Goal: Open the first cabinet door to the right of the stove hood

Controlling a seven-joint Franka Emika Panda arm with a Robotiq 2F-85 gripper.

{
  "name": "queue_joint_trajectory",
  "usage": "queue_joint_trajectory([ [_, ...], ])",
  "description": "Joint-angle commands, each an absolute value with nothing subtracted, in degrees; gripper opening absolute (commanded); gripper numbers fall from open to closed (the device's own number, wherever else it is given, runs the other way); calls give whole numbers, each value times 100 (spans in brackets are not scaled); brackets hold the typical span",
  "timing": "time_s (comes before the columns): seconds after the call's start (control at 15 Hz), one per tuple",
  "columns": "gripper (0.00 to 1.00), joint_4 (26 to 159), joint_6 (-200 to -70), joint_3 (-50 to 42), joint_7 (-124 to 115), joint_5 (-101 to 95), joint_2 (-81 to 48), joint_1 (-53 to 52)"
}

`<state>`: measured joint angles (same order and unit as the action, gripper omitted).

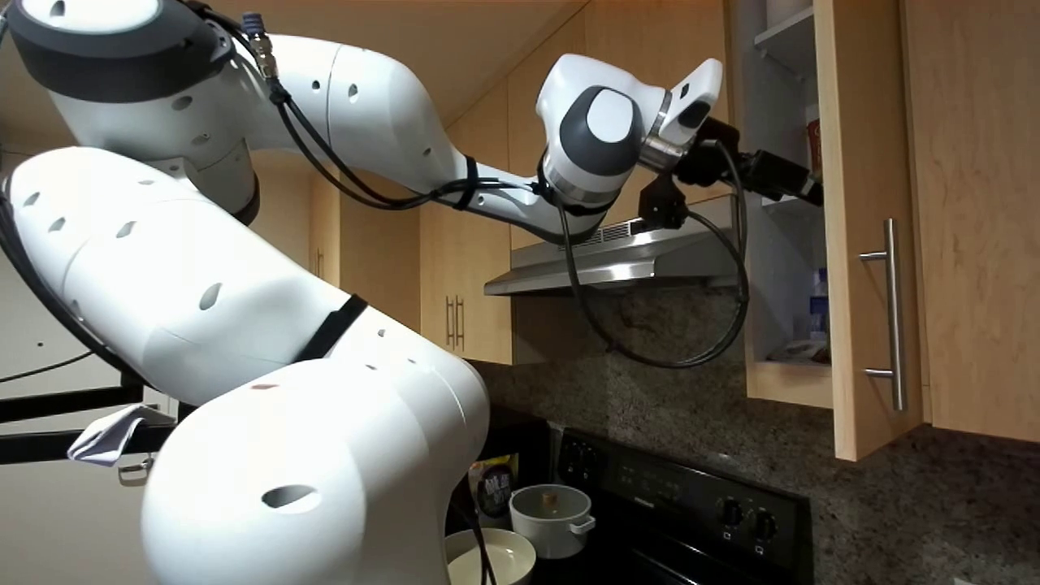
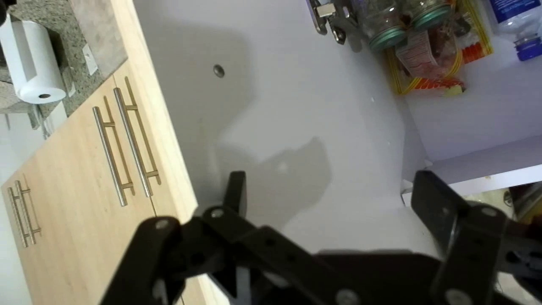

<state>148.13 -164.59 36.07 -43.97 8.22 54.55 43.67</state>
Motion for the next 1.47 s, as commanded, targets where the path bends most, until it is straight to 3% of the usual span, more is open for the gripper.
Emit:
queue_joint_trajectory([
  [0.0, 100, 14969, -16236, 3290, -4428, 612, 5510, 4156],
  [0.73, 100, 15330, -15193, 275, -1895, 919, 5238, 675],
  [1.4, 100, 15351, -13058, -628, -625, 836, 5497, 229],
])
